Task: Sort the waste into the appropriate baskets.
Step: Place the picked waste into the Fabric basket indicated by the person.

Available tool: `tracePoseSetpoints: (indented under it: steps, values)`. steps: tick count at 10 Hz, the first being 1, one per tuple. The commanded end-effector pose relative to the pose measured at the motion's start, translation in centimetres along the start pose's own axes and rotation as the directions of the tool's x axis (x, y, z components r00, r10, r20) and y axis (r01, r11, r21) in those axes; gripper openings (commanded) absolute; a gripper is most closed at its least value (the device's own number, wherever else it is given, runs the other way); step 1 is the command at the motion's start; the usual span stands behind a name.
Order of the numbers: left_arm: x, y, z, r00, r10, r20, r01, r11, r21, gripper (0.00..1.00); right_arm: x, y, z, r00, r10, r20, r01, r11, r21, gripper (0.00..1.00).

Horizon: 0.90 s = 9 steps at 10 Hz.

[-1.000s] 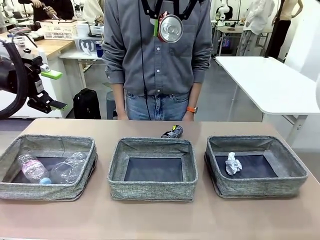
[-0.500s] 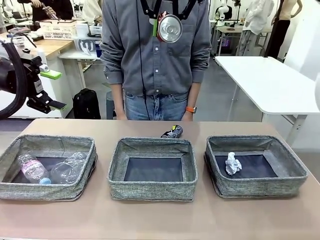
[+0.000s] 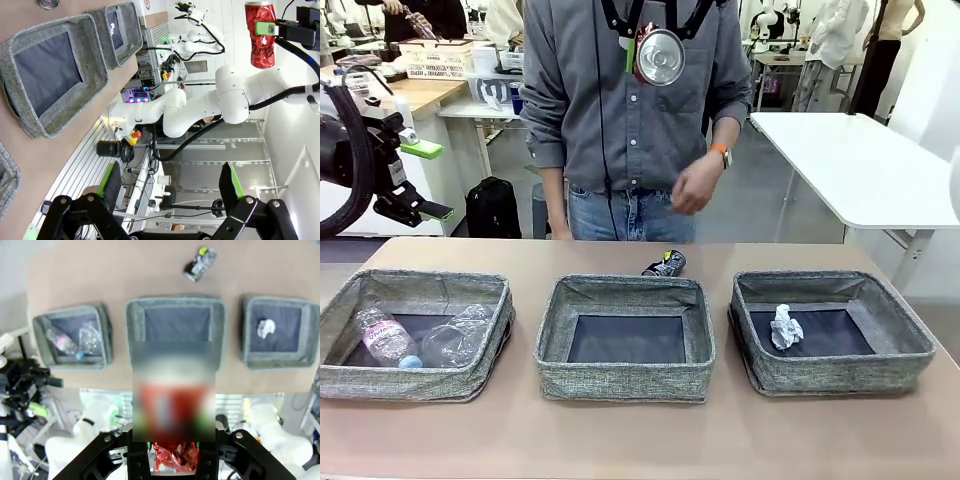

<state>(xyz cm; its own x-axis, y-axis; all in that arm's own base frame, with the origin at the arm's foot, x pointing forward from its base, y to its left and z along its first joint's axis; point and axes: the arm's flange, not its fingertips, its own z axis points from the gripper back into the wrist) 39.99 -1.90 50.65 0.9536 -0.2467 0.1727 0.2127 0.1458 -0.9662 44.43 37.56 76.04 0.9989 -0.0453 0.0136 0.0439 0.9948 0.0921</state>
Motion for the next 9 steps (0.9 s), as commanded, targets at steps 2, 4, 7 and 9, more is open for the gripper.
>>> tracePoseSetpoints:
  steps: [2, 4, 7, 9]
  values:
    - [-0.1, -0.2, 0.0, 1.000, 0.003, -0.003, -0.003, 1.000, 0.005, 1.00, -0.4, -0.1, 0.3, 1.000, 0.000, 0.004, 0.000, 1.000, -0.003, 0.38]
    - [-0.1, -0.2, 0.0, 1.000, 0.003, -0.003, -0.003, 1.000, 0.005, 1.00, -0.4, -0.1, 0.3, 1.000, 0.000, 0.004, 0.000, 1.000, -0.003, 0.38]
    - [-0.1, -0.2, 0.0, 1.000, 0.003, -0.003, -0.003, 1.000, 0.005, 1.00, -0.4, -0.1, 0.3, 1.000, 0.000, 0.004, 0.000, 1.000, -0.003, 0.38]
    - [-0.1, -0.2, 0.0, 1.000, 0.003, -0.003, -0.003, 1.000, 0.005, 1.00, 0.1, -0.3, -3.4, 0.999, 0.035, 0.010, -0.035, 0.999, -0.037, 0.38]
